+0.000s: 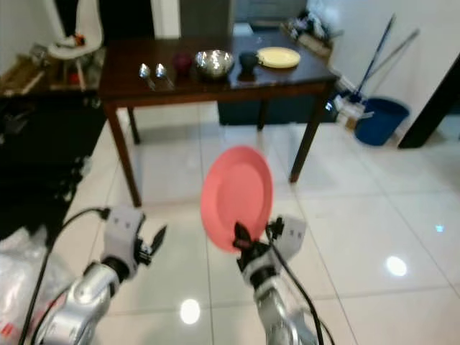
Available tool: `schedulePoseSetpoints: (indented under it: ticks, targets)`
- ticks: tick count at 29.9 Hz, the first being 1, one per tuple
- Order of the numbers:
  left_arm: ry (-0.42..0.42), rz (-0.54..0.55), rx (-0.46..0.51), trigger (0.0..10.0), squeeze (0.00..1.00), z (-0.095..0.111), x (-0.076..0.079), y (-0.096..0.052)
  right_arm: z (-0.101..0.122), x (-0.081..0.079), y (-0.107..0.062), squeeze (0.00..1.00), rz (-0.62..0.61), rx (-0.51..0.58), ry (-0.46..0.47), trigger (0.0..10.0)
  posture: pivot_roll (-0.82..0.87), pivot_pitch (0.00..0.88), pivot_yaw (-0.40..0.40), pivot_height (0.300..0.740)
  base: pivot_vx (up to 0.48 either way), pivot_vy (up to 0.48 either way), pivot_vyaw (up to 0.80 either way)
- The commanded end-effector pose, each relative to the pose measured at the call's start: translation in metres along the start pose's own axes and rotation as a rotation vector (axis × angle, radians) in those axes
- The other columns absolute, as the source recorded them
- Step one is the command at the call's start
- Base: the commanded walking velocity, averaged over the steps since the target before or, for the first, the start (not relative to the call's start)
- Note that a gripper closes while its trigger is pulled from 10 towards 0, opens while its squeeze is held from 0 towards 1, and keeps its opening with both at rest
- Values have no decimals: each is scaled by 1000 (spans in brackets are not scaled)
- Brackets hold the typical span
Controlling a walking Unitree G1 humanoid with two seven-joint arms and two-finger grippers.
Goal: Setting the table
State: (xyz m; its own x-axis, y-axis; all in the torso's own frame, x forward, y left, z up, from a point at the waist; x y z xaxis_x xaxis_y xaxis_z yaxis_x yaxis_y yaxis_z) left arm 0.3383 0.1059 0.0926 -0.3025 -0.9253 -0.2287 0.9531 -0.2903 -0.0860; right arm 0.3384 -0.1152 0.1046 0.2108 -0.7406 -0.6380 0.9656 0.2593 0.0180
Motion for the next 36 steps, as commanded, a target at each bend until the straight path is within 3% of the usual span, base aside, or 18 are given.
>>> schedulePoseSetpoints:
  ticks: [1, 2, 6, 7, 8, 11, 17, 20, 24, 28, 30, 32, 34, 36]
  targets:
    - [0, 60, -34, 10000, 0, -11, -13, -11, -8, -18, 9, 0, 77, -38, -23, 10000, 4, 0, 24, 740, 480, 0, 0]
    - [0, 60, -34, 10000, 0, -11, -13, -11, -8, -18, 9, 0, 77, -38, -23, 10000, 4, 0, 24, 740, 480, 0, 0]
    - [10, 211, -52, 10000, 0, -16, -42, -29, -10, -37, 21, 0, 144, -56, -37, 10000, 63, 0, -11, 740, 480, 0, 0]
    - [10, 211, -52, 10000, 0, -16, -42, -29, -10, -37, 21, 0, 144, -56, -37, 10000, 63, 0, -11, 740, 480, 0, 0]
    - [10, 287, -43, 10000, 0, -12, -54, -35, -1, -41, 27, 0, 157, -32, -44, 10000, 71, 0, -16, 740, 480, 0, 0]
    - [11, 327, -33, 10000, 0, -9, -60, -37, 7, -43, 31, 0, 163, -11, -47, 10000, 73, 0, -14, 740, 480, 0, 0]
    - [-18, 467, 38, 10000, 0, 14, -85, -34, 43, -37, 39, 0, 139, 98, -17, 10000, 52, 0, 6, 740, 480, 0, 0]
    - [-15, 486, 45, 10000, 0, 17, -88, -34, 47, -36, 39, 0, 132, 111, -1, 10000, 52, 0, 6, 740, 480, 0, 0]
    - [-9, 560, 78, 10000, 0, 30, -105, -35, 67, -29, 36, 0, 119, 180, 158, 10000, 34, 0, 21, 740, 480, 0, 0]
    - [-6, 585, 96, 10000, 0, 38, -115, -33, 80, -33, 33, 0, 183, 203, 326, 10000, 29, 0, 29, 740, 480, 0, 0]
    - [-12, 593, 94, 10000, 0, 37, -118, -33, 82, -39, 32, 0, 225, 195, 381, 10000, 26, 0, 31, 740, 480, 0, 0]
    - [-22, 611, 85, 10000, 0, 35, -125, -35, 84, -52, 29, 0, 327, 163, 505, 10000, 23, 0, 35, 740, 480, 0, 0]
    - [-24, 614, 83, 10000, 0, 34, -127, -36, 84, -55, 28, 0, 347, 154, 530, 10000, 23, 0, 35, 740, 480, 0, 0]
    - [-19, 619, 81, 10000, 0, 34, -132, -38, 77, -57, 23, 0, 384, 93, 616, 10000, 25, 0, 33, 740, 480, 0, 0]
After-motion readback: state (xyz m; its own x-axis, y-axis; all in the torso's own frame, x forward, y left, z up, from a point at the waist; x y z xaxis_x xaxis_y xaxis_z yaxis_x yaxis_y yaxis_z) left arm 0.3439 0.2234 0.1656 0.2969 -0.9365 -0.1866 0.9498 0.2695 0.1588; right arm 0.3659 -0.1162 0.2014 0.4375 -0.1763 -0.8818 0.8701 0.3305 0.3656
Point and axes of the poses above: a point about 5 cm out from each wrist's last joint towards the gripper, its own y axis pointing out of the wrist towards the gripper, its own z axis along the axis of the wrist's last joint, x = y × z, the point moved 6 cm from there along y, pointing out of the wrist towards the gripper, and after that the axes turned 8 degrees about y, right-handed, at the moved point
